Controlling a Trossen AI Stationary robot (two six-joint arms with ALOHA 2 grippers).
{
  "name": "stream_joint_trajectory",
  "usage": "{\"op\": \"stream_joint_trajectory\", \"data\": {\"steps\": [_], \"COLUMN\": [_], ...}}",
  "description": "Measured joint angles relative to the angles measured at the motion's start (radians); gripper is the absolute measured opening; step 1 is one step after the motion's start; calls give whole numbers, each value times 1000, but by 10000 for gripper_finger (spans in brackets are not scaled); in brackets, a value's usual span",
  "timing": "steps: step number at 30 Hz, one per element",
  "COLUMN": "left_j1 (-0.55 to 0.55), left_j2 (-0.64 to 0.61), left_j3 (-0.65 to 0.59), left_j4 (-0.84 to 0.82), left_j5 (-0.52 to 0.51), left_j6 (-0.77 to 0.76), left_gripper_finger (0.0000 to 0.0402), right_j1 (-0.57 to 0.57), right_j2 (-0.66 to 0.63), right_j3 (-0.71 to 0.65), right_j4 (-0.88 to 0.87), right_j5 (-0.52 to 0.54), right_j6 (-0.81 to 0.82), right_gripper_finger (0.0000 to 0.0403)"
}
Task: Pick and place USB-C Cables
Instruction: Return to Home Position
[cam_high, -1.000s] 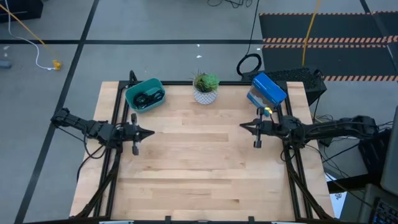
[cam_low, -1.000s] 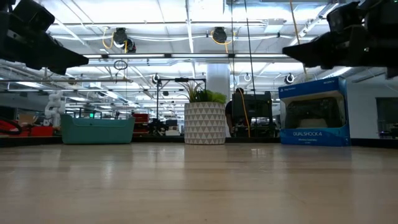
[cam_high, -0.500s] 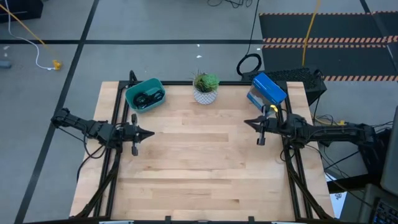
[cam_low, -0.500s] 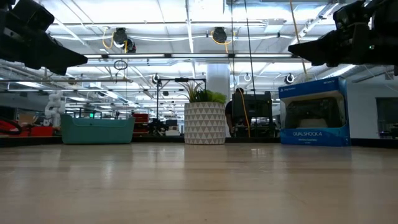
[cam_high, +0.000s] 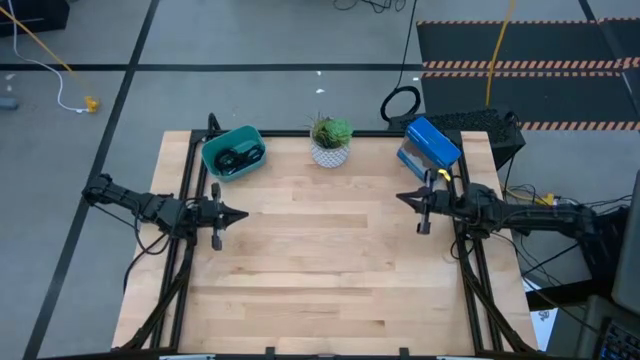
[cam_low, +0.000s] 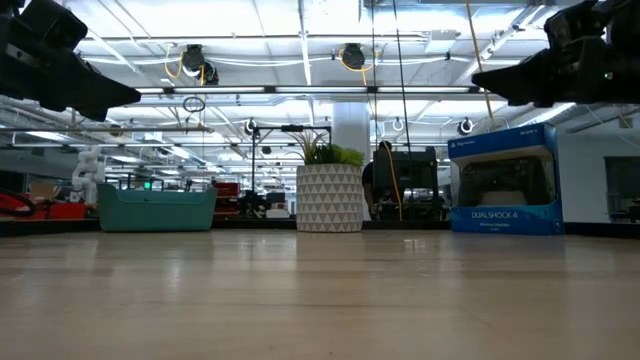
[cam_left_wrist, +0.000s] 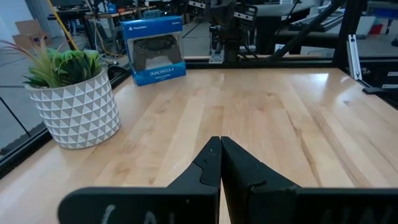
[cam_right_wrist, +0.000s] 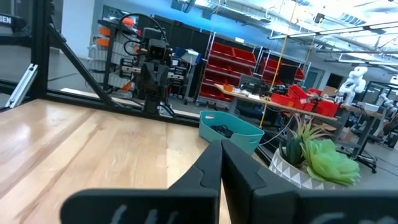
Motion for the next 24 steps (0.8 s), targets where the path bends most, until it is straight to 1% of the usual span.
{"op": "stream_joint_trajectory", "data": {"steps": [5,8,15,17,20,24], "left_j1": [0,0,0,0,0,0], "left_j2": [0,0,0,0,0,0], "left_j3": [0,0,0,0,0,0], "left_j4": [0,0,1,1,2,2], "left_j5": [0,0,0,0,0,0], "left_j6": [-2,-2,5,5,2,1], "left_gripper_finger": [3,3,3,3,3,3], "right_j1": [0,-1,-1,-1,-1,0], "right_j2": [-69,-113,-197,-221,-255,-295], "right_j3": [0,0,0,0,0,0], "right_j4": [-78,-114,-196,-215,-250,-296], "right_j5": [7,53,54,50,3,-1], "right_j6": [7,23,23,24,25,33], "right_gripper_finger": [0,0,0,0,0,0]}}
